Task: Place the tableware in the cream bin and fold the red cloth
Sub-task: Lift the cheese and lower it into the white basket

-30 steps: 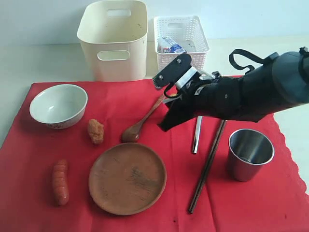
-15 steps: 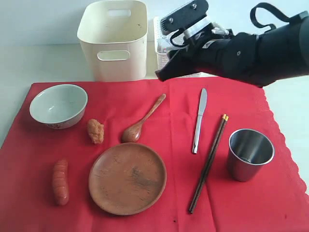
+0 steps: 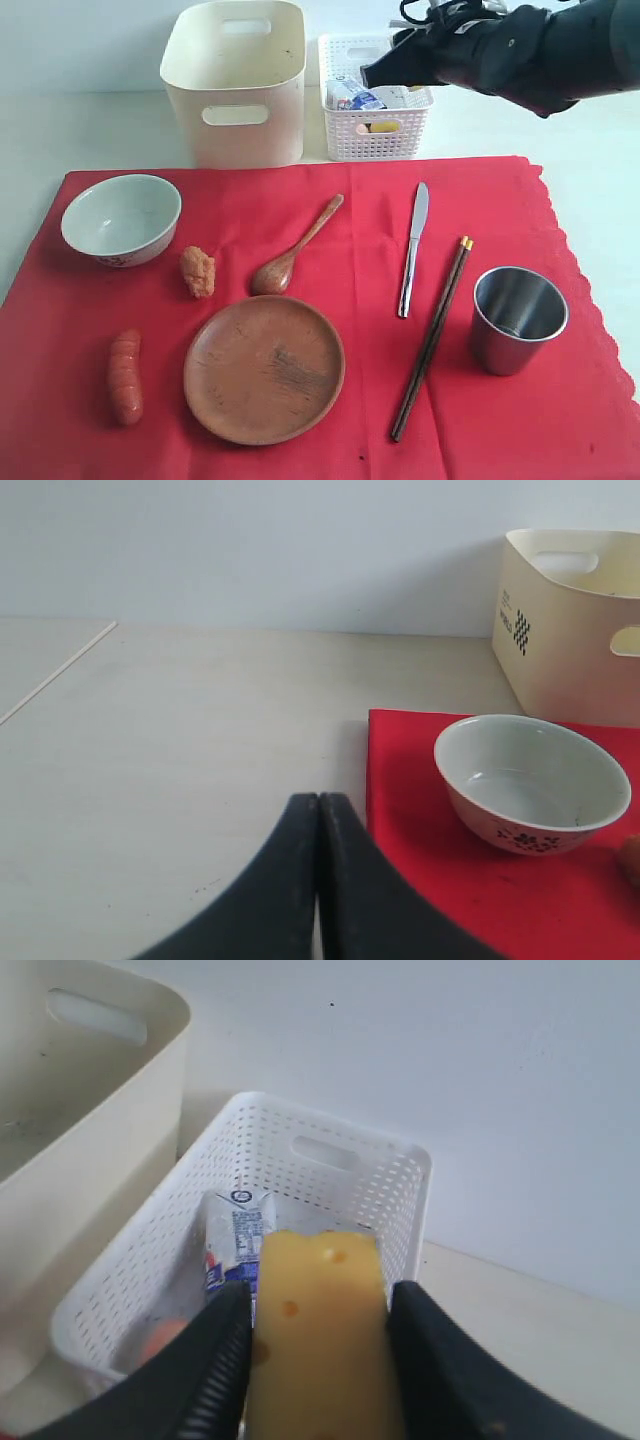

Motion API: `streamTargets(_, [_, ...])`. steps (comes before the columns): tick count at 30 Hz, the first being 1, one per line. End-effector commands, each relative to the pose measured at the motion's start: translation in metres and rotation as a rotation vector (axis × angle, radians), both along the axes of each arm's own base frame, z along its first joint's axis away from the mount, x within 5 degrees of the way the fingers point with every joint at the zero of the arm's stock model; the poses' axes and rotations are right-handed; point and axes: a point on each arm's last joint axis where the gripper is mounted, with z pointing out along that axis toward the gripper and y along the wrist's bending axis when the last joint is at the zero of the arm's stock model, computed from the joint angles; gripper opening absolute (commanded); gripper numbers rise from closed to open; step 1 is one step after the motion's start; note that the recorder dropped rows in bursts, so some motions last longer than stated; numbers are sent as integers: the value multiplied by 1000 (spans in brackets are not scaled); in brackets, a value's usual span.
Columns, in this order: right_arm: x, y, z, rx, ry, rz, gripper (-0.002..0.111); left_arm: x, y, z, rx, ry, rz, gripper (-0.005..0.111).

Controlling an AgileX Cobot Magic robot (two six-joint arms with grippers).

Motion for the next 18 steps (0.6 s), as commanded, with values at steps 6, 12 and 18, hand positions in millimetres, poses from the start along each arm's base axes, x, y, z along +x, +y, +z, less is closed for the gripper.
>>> streamTargets(6, [46,14,-25,13,-104,-65,0,0,0,1,-10,-15,-5,1])
streamTargets(12, [62,23,-52,3,-87,-67,1,0,0,1,-10,-15,-5,1])
streamTargets(18, [64,23,-60,2,-87,-82,22,0,0,1,-10,-15,-5,1])
